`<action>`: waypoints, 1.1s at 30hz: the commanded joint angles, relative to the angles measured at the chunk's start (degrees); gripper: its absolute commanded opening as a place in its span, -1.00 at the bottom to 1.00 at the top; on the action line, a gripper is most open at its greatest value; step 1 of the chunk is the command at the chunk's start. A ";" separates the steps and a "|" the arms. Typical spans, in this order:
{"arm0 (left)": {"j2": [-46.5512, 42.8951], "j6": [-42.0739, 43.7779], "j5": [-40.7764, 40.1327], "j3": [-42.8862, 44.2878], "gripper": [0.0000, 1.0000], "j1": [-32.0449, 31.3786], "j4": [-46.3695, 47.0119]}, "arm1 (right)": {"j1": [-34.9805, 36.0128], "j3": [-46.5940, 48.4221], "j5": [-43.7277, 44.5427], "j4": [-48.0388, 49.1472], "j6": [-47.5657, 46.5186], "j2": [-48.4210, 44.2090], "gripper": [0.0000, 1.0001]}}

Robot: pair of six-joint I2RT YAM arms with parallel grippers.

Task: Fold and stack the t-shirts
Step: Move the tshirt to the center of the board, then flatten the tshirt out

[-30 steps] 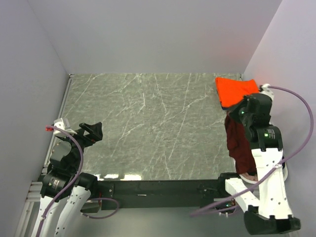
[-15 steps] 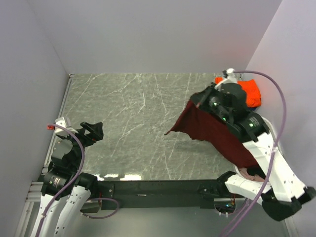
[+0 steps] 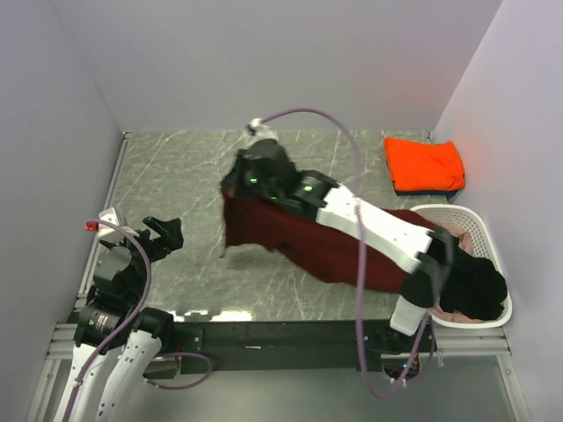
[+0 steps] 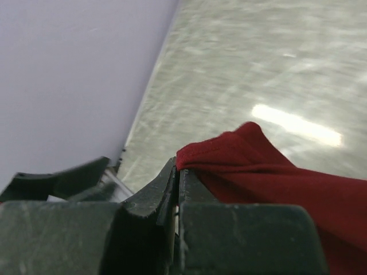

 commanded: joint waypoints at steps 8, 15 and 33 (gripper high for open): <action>1.54 -1.94 -4.12 1.99 0.99 -0.12 -1.12 | 6.34 19.47 0.44 3.27 -3.72 15.67 -0.09; 2.86 -1.85 -3.69 1.81 0.99 -0.12 -0.77 | 3.97 1.65 6.15 2.74 -5.83 4.26 0.37; 20.16 -10.90 -3.85 0.75 0.99 -0.03 -0.06 | -16.51 -54.54 5.71 1.60 -5.57 -30.38 0.29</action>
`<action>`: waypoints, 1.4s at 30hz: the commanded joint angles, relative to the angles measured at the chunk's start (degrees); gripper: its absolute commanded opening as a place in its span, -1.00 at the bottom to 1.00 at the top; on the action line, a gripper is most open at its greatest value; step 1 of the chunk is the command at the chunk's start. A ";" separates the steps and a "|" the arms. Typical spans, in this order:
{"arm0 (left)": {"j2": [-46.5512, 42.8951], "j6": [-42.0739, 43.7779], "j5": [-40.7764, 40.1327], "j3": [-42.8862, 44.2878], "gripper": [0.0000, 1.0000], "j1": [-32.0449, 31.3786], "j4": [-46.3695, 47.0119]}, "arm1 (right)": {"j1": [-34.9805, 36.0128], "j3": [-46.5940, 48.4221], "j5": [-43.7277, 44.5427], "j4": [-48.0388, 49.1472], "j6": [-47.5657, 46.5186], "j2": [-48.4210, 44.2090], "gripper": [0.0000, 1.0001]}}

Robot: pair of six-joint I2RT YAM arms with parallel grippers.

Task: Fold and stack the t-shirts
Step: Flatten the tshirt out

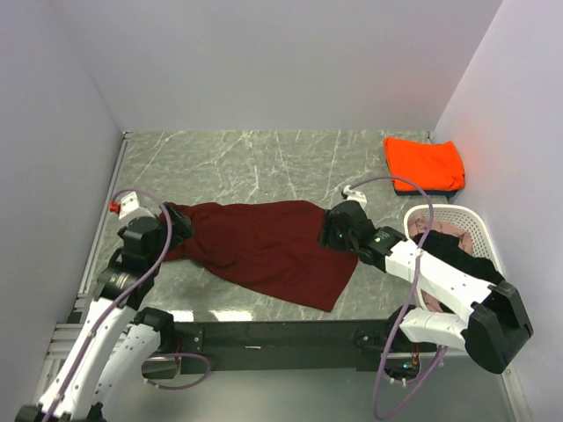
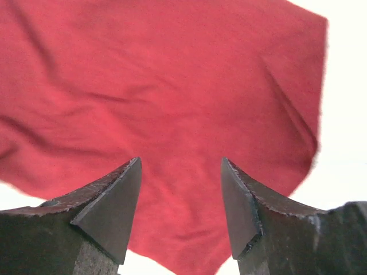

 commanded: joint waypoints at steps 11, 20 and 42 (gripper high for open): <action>12.82 -3.03 1.04 1.55 0.99 9.56 1.84 | -2.70 -2.62 -2.08 4.96 -1.24 10.56 0.26; 16.43 -1.19 4.55 1.63 0.99 15.37 3.69 | -10.87 9.23 -6.30 5.06 -4.93 26.90 0.18; 21.09 -3.90 8.25 0.50 0.99 18.72 2.28 | -31.71 46.19 -12.79 -4.36 -3.96 47.34 0.27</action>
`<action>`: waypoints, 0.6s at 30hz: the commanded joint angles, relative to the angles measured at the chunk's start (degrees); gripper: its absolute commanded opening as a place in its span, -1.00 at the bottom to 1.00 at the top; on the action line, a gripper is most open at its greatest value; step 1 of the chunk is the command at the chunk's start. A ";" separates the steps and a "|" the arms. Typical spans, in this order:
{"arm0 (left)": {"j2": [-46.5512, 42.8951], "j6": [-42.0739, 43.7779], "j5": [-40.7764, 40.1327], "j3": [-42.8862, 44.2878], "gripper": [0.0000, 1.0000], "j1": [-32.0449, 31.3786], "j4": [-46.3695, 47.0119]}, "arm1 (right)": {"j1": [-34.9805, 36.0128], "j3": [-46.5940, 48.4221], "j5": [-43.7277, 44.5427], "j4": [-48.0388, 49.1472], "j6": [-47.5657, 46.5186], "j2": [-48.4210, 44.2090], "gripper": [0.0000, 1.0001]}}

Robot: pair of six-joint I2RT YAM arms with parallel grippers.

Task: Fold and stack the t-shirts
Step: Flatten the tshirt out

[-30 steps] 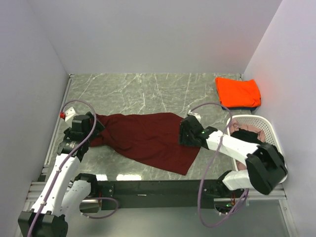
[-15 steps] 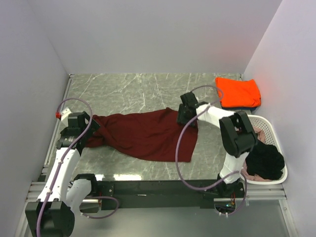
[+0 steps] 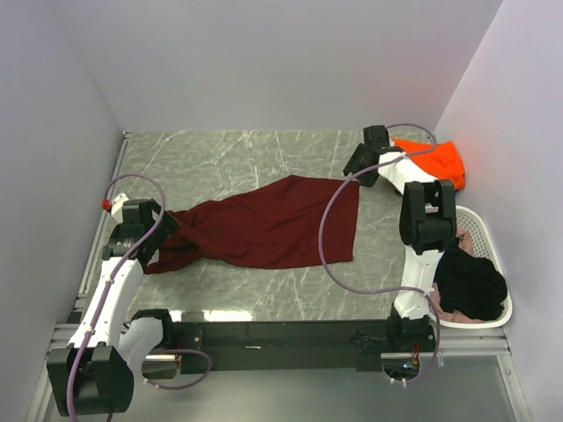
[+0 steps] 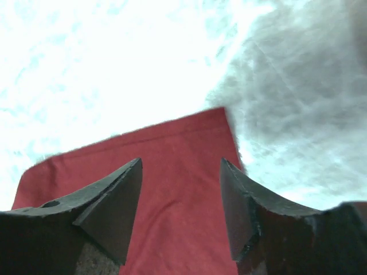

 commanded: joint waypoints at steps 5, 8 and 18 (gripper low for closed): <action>0.18 -3.17 5.68 -0.04 0.99 0.22 -0.28 | 4.27 -14.39 -8.99 2.15 -4.35 -19.15 0.29; 0.70 -3.88 8.14 0.31 0.93 0.22 0.07 | 10.14 -23.53 -7.77 3.12 -5.06 -26.09 0.30; 6.42 -4.58 14.21 3.39 0.86 -2.23 -2.12 | 23.97 -40.15 1.20 -0.12 -4.89 -36.84 0.36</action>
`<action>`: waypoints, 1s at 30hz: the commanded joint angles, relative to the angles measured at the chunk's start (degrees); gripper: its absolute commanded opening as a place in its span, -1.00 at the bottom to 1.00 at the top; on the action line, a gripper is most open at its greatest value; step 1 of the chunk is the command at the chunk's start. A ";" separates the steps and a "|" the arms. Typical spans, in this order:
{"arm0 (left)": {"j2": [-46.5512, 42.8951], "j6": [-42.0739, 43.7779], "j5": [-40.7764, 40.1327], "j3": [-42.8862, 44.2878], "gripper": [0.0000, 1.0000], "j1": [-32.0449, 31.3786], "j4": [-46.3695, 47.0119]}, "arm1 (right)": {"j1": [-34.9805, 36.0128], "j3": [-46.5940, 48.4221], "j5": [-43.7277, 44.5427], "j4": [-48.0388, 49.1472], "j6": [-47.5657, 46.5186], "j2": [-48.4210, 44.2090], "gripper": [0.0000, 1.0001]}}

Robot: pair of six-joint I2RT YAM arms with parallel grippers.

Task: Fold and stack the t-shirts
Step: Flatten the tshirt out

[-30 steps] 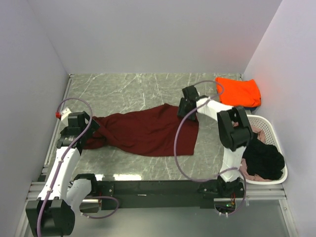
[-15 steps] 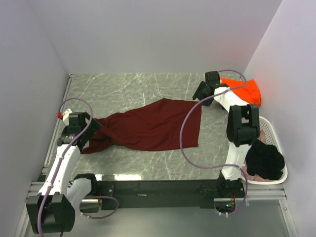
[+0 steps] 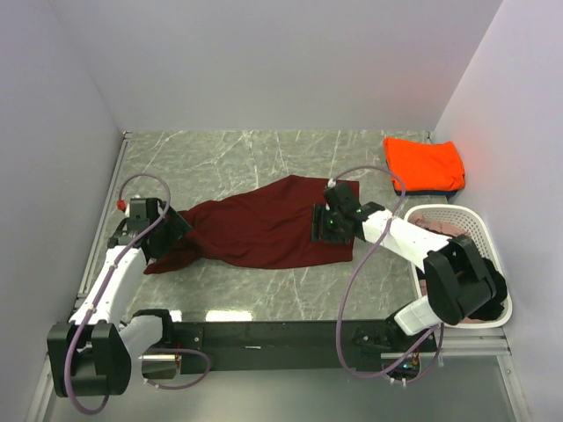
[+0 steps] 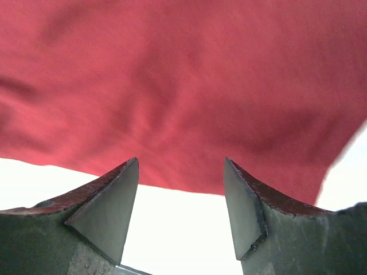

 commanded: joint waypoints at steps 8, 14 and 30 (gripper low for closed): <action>1.90 -6.70 -0.18 1.88 0.79 -9.80 -0.35 | 0.50 -7.22 10.82 -5.70 1.92 -6.92 0.45; 4.45 -8.37 -1.23 2.76 0.74 -12.79 0.79 | -1.77 -11.35 10.05 -3.52 5.35 -8.24 0.46; 13.15 -11.19 -2.46 3.37 0.45 -18.59 5.54 | -9.52 -16.02 3.71 4.23 6.32 -8.24 0.39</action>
